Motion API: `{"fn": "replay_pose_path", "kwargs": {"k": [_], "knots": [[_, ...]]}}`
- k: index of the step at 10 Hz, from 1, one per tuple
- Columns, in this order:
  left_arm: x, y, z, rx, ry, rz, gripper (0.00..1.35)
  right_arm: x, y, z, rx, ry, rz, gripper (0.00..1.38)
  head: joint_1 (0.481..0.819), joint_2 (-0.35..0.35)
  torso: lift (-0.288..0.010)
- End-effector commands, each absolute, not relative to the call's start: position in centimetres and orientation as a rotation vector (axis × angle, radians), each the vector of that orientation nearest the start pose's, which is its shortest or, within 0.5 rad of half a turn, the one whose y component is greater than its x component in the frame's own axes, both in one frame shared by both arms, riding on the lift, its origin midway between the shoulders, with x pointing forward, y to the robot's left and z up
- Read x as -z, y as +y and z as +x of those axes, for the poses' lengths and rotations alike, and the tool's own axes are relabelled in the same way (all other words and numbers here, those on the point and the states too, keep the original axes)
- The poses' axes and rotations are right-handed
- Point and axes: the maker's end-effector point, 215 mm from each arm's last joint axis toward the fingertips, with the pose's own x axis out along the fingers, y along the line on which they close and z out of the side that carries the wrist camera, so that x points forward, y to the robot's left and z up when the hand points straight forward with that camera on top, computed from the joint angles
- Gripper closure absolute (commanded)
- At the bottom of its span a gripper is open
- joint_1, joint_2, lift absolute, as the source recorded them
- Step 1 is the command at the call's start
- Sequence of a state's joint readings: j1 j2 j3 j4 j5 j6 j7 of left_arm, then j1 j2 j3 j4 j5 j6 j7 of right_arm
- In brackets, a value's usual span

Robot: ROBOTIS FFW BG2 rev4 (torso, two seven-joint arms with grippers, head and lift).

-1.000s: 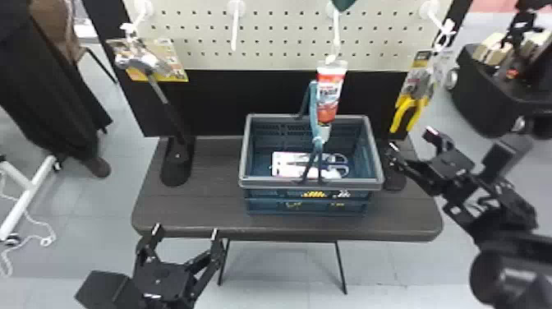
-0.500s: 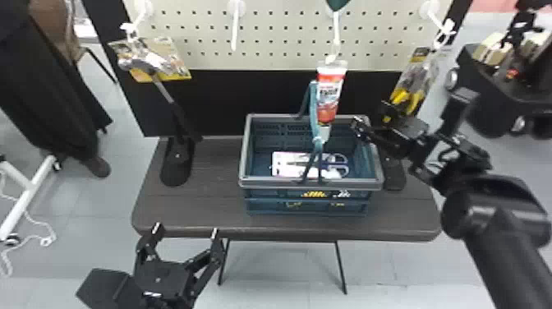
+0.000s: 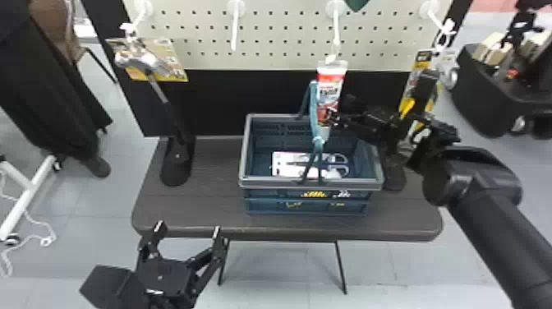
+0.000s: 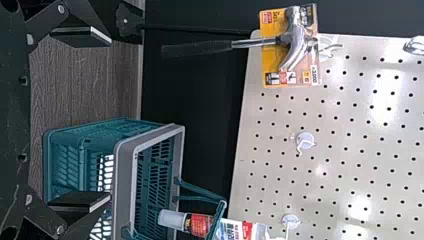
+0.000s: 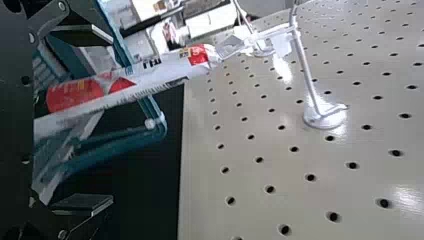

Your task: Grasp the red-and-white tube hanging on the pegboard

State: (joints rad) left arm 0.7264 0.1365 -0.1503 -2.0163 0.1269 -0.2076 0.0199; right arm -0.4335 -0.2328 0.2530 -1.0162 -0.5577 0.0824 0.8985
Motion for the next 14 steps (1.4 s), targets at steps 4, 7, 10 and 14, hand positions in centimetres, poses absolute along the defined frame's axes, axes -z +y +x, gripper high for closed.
{"fn": "replay_pose_path", "kwargs": {"k": [4, 7, 10, 14], "knots": [[39.0, 16.4, 35.8, 0.157, 0.100, -0.115, 0.21, 35.1, -7.4, 60.9, -1.013, 0.172, 0.411, 0.50, 0.819, 0.008, -0.100], [39.1, 16.4, 35.8, 0.158, 0.103, -0.113, 0.21, 34.4, -7.5, 61.4, -1.015, 0.156, 0.369, 1.27, 0.819, 0.008, -0.100], [39.1, 16.4, 35.8, 0.158, 0.102, -0.113, 0.21, 34.6, -7.6, 61.5, -1.007, 0.155, 0.360, 1.27, 0.819, 0.008, -0.100], [39.0, 16.5, 35.8, 0.157, 0.101, -0.113, 0.21, 34.6, -7.6, 61.5, -1.006, 0.156, 0.359, 1.27, 0.819, 0.008, -0.100]]}}
